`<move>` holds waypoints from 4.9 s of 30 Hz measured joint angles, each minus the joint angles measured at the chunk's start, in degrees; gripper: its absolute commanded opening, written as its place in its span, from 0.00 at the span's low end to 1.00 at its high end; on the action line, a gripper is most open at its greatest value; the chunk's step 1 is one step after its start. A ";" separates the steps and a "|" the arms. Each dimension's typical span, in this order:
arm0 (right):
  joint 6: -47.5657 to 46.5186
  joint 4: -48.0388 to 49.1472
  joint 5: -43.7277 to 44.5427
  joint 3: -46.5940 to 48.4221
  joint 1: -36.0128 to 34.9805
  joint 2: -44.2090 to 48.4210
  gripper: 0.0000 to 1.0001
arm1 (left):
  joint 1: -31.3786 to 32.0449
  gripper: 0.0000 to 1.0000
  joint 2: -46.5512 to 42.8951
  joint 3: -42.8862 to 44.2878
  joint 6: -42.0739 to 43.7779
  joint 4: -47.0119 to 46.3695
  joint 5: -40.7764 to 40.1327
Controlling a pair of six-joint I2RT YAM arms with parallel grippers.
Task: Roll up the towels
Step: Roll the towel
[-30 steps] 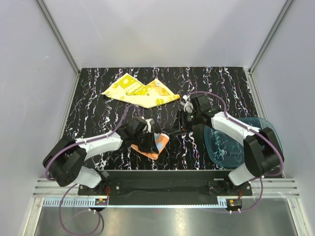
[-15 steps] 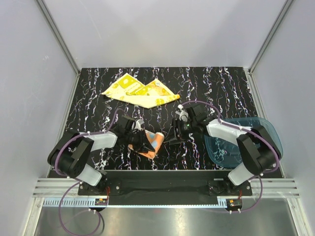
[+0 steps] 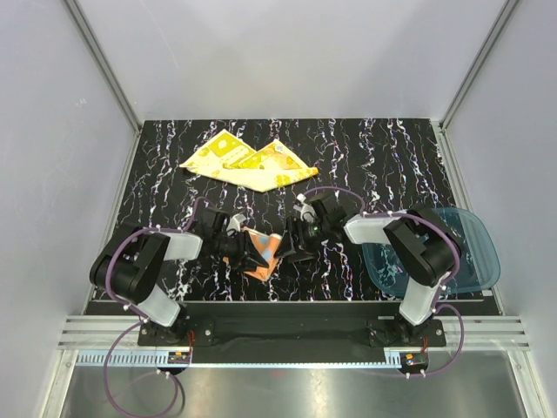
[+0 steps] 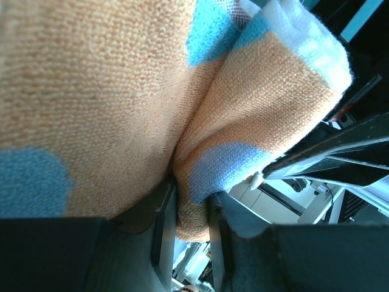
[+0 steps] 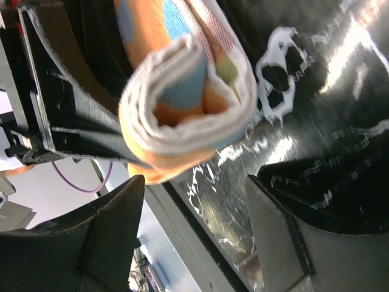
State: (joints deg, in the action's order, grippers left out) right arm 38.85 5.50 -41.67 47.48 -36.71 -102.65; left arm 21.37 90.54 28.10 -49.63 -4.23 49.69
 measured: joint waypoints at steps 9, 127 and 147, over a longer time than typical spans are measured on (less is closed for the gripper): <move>1.46 5.86 -0.07 3.15 -0.61 -5.49 0.63 | -0.94 0.29 0.50 0.00 -0.59 -0.70 1.62; -2.32 -27.26 9.01 6.32 11.58 13.60 0.73 | 36.26 0.10 -10.82 2.75 15.82 1.27 -43.93; 3.76 -4.52 2.08 -1.88 4.68 2.86 0.68 | 25.31 0.11 -12.20 -5.38 8.52 -9.99 -29.00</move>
State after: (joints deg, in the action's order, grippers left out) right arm 42.61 0.97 -39.59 45.60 -32.03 -99.79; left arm 46.68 78.35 22.72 -41.10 -14.22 20.69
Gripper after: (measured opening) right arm 0.722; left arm 0.263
